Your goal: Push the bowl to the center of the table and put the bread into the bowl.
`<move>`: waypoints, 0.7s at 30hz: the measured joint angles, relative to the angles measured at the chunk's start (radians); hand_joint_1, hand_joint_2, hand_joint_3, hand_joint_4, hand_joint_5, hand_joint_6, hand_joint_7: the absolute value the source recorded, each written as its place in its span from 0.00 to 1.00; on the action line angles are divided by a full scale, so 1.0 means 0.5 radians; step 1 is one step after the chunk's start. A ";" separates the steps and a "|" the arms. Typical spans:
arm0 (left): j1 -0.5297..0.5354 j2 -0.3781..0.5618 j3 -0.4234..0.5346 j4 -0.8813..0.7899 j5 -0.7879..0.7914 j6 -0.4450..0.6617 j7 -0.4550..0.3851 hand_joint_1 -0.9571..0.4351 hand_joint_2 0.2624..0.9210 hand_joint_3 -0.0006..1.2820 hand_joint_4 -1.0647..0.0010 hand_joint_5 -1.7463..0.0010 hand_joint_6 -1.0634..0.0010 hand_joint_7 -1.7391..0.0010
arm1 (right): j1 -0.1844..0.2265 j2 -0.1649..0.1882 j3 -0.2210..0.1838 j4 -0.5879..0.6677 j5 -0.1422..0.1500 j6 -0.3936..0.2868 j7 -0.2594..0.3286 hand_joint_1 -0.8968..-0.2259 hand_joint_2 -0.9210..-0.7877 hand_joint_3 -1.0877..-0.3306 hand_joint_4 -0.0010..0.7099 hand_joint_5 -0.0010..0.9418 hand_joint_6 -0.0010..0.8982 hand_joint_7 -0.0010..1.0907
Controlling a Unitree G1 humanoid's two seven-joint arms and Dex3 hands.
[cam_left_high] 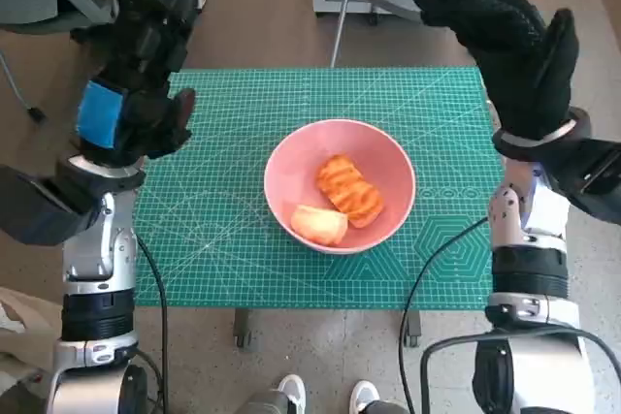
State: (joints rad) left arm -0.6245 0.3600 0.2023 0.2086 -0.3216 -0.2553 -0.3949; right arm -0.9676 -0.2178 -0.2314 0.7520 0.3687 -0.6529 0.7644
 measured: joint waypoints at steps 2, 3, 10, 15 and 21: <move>0.000 0.000 0.012 -0.018 -0.014 0.019 0.000 0.16 1.00 0.45 0.97 1.00 1.00 0.85 | 0.000 0.000 0.002 0.000 -0.001 -0.001 -0.003 0.28 0.00 0.41 0.34 0.00 0.32 0.00; 0.000 0.000 0.018 -0.026 -0.020 0.030 -0.001 0.16 1.00 0.45 0.97 1.00 1.00 0.85 | 0.000 0.000 0.003 0.000 -0.001 -0.001 -0.006 0.28 0.00 0.41 0.34 0.00 0.32 0.00; -0.001 -0.014 0.035 -0.051 -0.088 0.072 -0.020 0.19 1.00 0.43 0.96 0.99 1.00 0.83 | 0.000 0.000 0.019 -0.015 -0.016 -0.002 -0.040 0.28 0.00 0.40 0.33 0.00 0.32 0.00; -0.009 -0.024 0.038 -0.056 -0.105 0.080 -0.034 0.19 1.00 0.41 0.96 0.99 1.00 0.82 | 0.000 0.001 0.031 -0.029 -0.031 -0.003 -0.054 0.28 0.00 0.41 0.33 0.00 0.32 0.00; -0.029 -0.037 0.045 -0.056 -0.136 0.080 -0.057 0.19 1.00 0.40 0.96 0.99 1.00 0.82 | 0.000 0.001 0.035 -0.033 -0.037 -0.003 -0.065 0.28 0.00 0.41 0.34 0.00 0.32 0.00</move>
State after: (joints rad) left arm -0.6390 0.3413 0.2247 0.1807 -0.3898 -0.2154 -0.4236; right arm -0.9676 -0.2175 -0.2138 0.7356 0.3502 -0.6543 0.7317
